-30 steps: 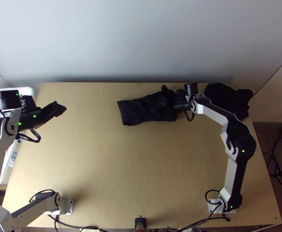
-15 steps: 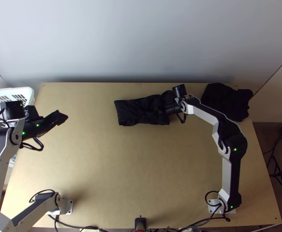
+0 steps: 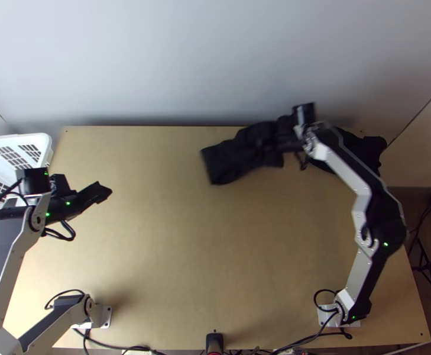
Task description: Fold the t-shirt
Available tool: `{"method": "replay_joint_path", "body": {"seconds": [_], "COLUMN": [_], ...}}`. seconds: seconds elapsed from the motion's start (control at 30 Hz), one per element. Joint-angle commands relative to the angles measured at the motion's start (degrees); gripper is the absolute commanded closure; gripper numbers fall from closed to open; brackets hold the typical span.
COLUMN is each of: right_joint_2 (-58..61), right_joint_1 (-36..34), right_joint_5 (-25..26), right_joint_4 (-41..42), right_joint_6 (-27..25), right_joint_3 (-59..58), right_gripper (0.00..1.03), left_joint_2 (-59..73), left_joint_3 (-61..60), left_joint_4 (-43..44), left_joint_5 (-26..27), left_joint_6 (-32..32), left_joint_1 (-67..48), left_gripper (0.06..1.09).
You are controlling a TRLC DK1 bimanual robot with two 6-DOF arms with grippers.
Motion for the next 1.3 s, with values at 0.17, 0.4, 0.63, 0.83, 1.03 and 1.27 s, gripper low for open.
{"method": "replay_joint_path", "body": {"seconds": [0.17, 0.4, 0.63, 0.83, 1.03, 1.27], "right_joint_2": [-5.8, -5.2, -5.4, -6.7, -7.1, -8.1], "right_joint_1": [-13.2, -22.3, -31.2, -38.8, -45.8, -46.3], "right_joint_5": [3.4, 3.4, 3.4, 2.4, 1.1, 1.0], "right_joint_4": [-5.3, -4.9, -2.5, -0.5, 3.0, 8.1], "right_joint_6": [-1.6, 1.1, 0.5, -3.4, -8.0, -14.4], "right_joint_3": [10.5, 9.7, 5.7, 0.1, -8.0, -22.2], "right_gripper": [1.00, 1.00, 1.00, 1.00, 1.00, 1.00], "left_joint_2": [2.0, 4.7, 4.9, 4.9, 3.9, 2.1], "left_joint_3": [-2.8, 0.0, 0.4, 0.4, 0.3, -0.1], "left_joint_4": [5.8, 6.0, 6.0, 5.8, 5.1, 3.7], "left_joint_5": [0.4, 0.4, 0.4, 0.4, 0.3, 0.1], "left_joint_6": [-2.0, -1.7, -1.0, -1.0, -1.3, -1.7], "left_joint_1": [-5.4, -7.5, -9.4, -9.9, -11.7, -12.4], "left_gripper": [0.10, 0.10, 0.10, 0.10, 0.10, 0.10]}}
